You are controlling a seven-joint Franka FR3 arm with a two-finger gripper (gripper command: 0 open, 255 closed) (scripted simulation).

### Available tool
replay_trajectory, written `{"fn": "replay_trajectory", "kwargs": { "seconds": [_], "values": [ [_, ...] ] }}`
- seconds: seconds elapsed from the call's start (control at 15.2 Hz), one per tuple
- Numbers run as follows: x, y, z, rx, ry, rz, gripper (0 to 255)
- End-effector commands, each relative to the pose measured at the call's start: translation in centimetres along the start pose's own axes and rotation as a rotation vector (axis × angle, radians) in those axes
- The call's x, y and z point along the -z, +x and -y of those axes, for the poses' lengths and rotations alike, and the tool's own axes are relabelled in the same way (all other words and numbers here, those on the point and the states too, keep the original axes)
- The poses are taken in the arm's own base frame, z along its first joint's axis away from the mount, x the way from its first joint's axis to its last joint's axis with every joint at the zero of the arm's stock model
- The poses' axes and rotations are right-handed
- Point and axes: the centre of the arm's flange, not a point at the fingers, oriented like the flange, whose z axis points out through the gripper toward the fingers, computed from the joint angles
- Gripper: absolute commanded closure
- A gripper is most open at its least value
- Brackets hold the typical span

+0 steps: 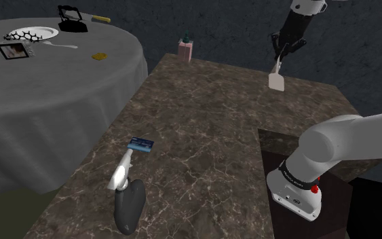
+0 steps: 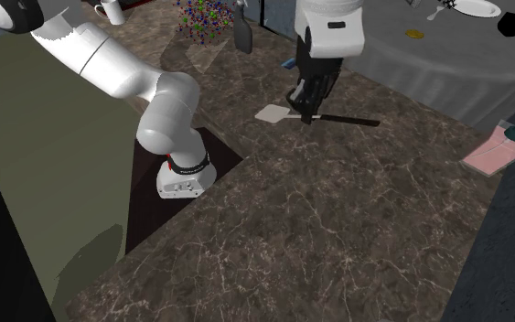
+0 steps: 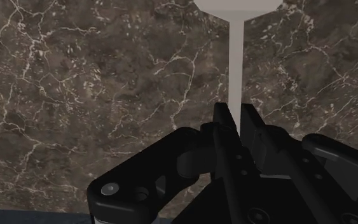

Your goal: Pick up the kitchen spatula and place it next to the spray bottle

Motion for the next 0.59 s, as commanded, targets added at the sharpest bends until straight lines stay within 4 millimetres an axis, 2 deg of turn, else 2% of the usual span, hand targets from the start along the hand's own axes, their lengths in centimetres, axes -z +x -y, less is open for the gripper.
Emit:
{"fn": "replay_trajectory", "kwargs": {
  "seconds": [0.0,0.53],
  "values": [
    [1.1,0.1,0.0,0.000,0.000,0.000,255],
    [5.3,0.3,0.0,0.000,0.000,0.000,255]
  ]
}}
